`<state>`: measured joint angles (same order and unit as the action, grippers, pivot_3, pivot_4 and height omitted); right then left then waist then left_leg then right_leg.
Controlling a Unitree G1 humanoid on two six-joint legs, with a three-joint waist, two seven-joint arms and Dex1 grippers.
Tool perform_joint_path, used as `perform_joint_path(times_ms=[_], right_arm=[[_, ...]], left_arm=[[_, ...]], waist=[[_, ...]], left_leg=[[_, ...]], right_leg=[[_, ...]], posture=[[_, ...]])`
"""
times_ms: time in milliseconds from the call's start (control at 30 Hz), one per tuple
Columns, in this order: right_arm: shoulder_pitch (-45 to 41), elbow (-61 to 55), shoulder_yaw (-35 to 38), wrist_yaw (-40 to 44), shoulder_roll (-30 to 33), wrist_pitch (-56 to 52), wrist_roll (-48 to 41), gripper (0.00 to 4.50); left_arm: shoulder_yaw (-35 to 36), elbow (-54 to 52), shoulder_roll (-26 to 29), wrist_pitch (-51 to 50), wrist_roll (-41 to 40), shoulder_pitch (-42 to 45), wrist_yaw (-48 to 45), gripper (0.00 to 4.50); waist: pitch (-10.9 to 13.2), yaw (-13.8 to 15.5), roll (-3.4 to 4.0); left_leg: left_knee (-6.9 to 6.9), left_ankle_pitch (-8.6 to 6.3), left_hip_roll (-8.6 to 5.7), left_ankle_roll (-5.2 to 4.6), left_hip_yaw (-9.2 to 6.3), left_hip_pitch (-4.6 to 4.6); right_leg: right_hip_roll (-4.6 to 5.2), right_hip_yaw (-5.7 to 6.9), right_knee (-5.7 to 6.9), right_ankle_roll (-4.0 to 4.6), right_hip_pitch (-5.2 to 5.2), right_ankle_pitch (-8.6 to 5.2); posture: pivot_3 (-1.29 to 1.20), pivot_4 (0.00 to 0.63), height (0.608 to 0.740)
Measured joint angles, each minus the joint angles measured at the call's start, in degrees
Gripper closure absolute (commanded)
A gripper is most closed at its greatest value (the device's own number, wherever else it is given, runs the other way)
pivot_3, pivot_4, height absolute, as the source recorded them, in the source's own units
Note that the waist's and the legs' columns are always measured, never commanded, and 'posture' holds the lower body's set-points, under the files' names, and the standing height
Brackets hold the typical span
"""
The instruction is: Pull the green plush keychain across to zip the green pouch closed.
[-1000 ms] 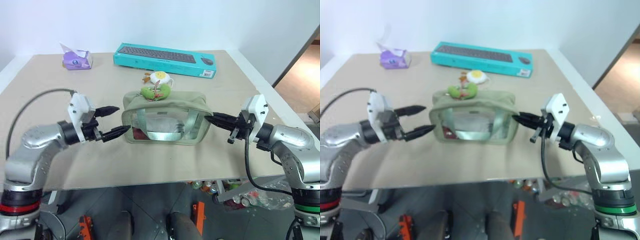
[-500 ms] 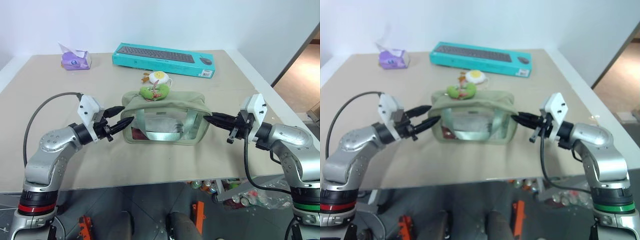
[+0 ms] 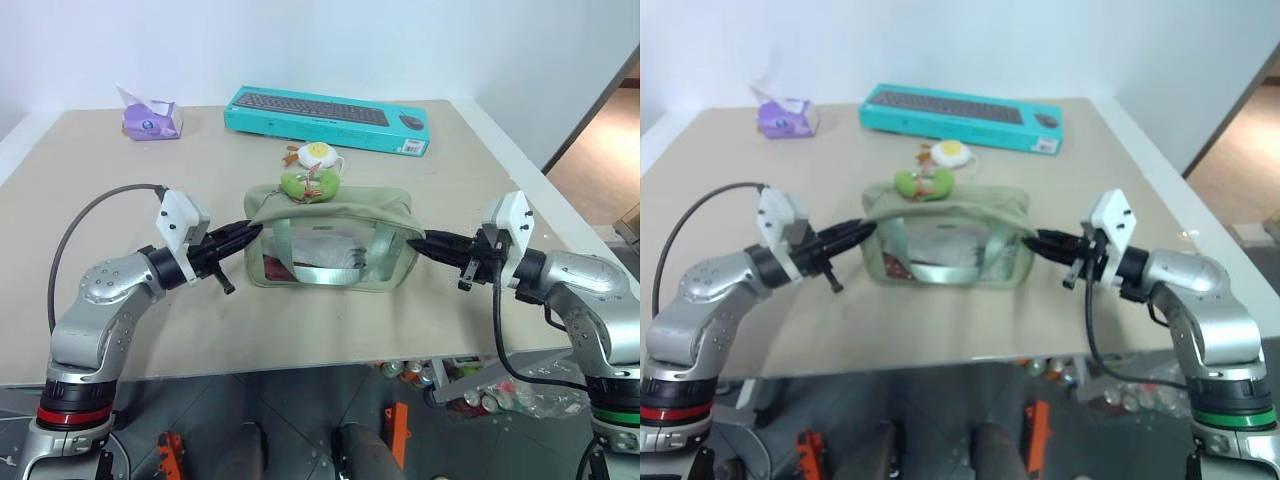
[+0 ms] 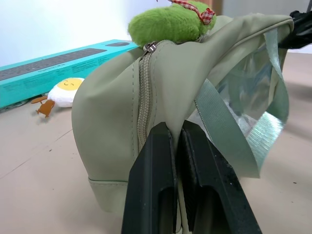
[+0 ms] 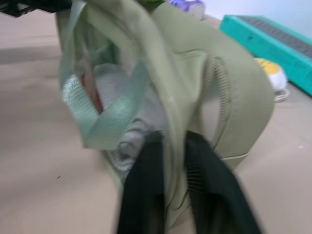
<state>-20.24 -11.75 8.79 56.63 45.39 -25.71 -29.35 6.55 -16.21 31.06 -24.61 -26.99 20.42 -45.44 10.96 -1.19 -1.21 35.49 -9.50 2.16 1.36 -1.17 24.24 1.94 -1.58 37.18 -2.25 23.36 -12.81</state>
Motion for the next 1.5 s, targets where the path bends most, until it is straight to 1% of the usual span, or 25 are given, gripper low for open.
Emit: perform_joint_path(times_ms=[33,133,233,267,300,367,500,600,767,867,933,1100,1167,1367,1500], right_arm=[[0.03,-0.31,0.00,0.44,0.28,-0.55,-0.37,2.53],[-0.13,-1.04,0.25,1.29,2.01,-2.68,-2.01,1.45],[-2.94,-0.43,2.55,1.33,3.56,-8.67,-6.66,0.41],[-4.83,0.06,3.59,0.80,4.11,-10.99,-8.50,0.12],[-6.64,0.53,4.46,0.49,4.79,-12.64,-9.67,0.03],[-12.54,2.47,5.91,0.22,6.53,-15.44,-11.64,0.03],[-23.01,7.51,5.72,-1.51,5.97,-15.97,-11.66,0.03],[-30.89,12.60,0.77,-3.73,-0.24,-14.08,-7.87,0.03],[-36.46,19.08,-10.74,-5.88,-9.38,-14.13,-0.97,0.03],[-38.84,22.24,-13.47,-5.99,-11.77,-14.14,1.40,0.03],[-39.71,23.25,-13.61,-5.26,-12.55,-14.57,2.07,0.03],[-39.75,23.16,-14.85,-2.59,-12.71,-16.44,2.65,0.03],[-39.63,22.69,-15.22,-1.12,-12.75,-17.07,2.61,0.03],[-38.80,20.03,-15.67,1.75,-13.08,-19.02,2.52,0.03],[-38.76,20.10,-15.69,1.86,-14.03,-19.24,2.78,1.04]], left_arm=[[0.00,0.00,0.05,0.02,0.00,0.00,-0.05,4.50],[0.00,0.01,0.16,0.03,0.00,0.00,-0.15,4.50],[-0.04,0.04,0.30,0.05,0.00,-0.02,-0.51,4.50],[-0.06,0.05,0.42,0.07,0.00,-0.07,-0.63,4.50],[-0.10,0.03,0.50,0.08,-0.02,-0.09,-0.84,4.50],[-0.08,0.03,0.84,0.23,-0.10,-0.24,-1.29,4.50],[-0.06,0.00,1.24,0.52,-0.46,-0.43,-1.73,4.50],[0.05,-0.07,1.50,0.50,-0.65,-0.53,-1.77,4.50],[-0.48,-1.34,1.62,0.53,-1.18,-1.38,-2.34,4.50],[-0.82,-2.24,1.62,0.60,-1.17,-1.84,-2.35,4.50],[-1.02,-2.47,1.62,0.87,-1.14,-2.06,-2.30,4.50],[-0.99,-2.47,1.63,1.08,-1.03,-2.36,-2.18,4.50],[-0.99,-2.46,1.64,1.17,-0.97,-2.46,-2.15,4.50],[-1.17,-2.35,1.66,1.96,-0.37,-2.51,-2.06,4.50],[-1.48,-2.35,1.63,2.23,-0.11,-2.49,-1.80,4.50]], waist=[[0.00,0.00,0.00],[0.00,0.02,0.00],[0.00,-0.01,0.00],[0.00,-0.02,0.01],[0.00,-0.02,0.01],[0.00,-0.02,0.00],[0.00,-0.04,0.00],[-0.01,-0.40,0.00],[-0.01,0.03,0.01],[0.00,0.21,0.01],[-0.01,0.28,0.01],[-0.01,0.17,0.01],[0.00,0.17,0.01],[-0.01,0.16,0.01],[-0.01,0.16,0.01]], left_leg=[[0.00,0.00,0.00,0.00,0.00,0.00],[0.00,0.00,-0.01,0.00,0.00,0.01],[0.01,0.00,0.00,0.00,0.03,0.01],[0.01,0.00,0.00,0.00,0.03,0.00],[0.01,0.00,0.00,0.00,0.04,0.00],[0.01,0.00,0.03,0.00,0.03,-0.01],[-0.03,0.00,0.04,0.00,0.05,0.00],[-0.03,-0.01,0.11,0.01,0.09,-0.01],[-0.05,-0.02,0.21,0.02,0.07,0.10],[-0.05,-0.03,0.17,0.05,0.03,0.20],[-0.05,-0.06,0.15,0.08,0.00,0.22],[-0.05,-0.07,0.23,0.09,0.01,0.17],[-0.04,-0.07,0.30,0.09,0.00,0.16],[-0.03,-0.07,0.42,0.09,0.01,0.09],[-0.03,-0.07,0.45,0.09,0.01,0.09]], right_leg=[[0.00,0.00,0.00,0.00,0.00,0.00],[0.01,0.00,-0.01,0.00,0.00,0.00],[0.01,-0.02,-0.01,0.01,0.01,0.01],[0.01,-0.02,-0.01,0.02,0.02,0.02],[0.01,-0.02,-0.01,0.03,0.02,0.03],[0.00,-0.01,-0.02,0.05,0.03,0.03],[-0.01,-0.01,-0.03,0.08,0.06,0.01],[-0.06,-0.03,-0.03,0.10,0.08,0.02],[-0.17,-0.02,-0.03,0.12,0.15,0.06],[-0.15,-0.01,-0.04,-0.02,0.17,0.12],[-0.14,-0.01,-0.07,-0.03,0.16,0.13],[-0.22,-0.01,-0.06,-0.01,0.17,0.09],[-0.31,-0.01,-0.06,0.18,0.16,0.03],[-0.44,-0.01,-0.06,0.29,0.15,0.07],[-0.47,-0.01,-0.06,0.32,0.15,0.08]], posture=[[0.00,0.150,0.740],[0.00,0.150,0.740],[0.00,0.150,0.740],[0.00,0.150,0.740],[0.00,0.150,0.740],[0.00,0.150,0.740],[0.00,0.150,0.740],[0.00,0.150,0.740],[0.00,0.150,0.740],[0.00,0.150,0.740],[0.00,0.150,0.740],[0.00,0.150,0.740],[0.00,0.150,0.740],[0.00,0.150,0.740],[0.00,0.150,0.740]])
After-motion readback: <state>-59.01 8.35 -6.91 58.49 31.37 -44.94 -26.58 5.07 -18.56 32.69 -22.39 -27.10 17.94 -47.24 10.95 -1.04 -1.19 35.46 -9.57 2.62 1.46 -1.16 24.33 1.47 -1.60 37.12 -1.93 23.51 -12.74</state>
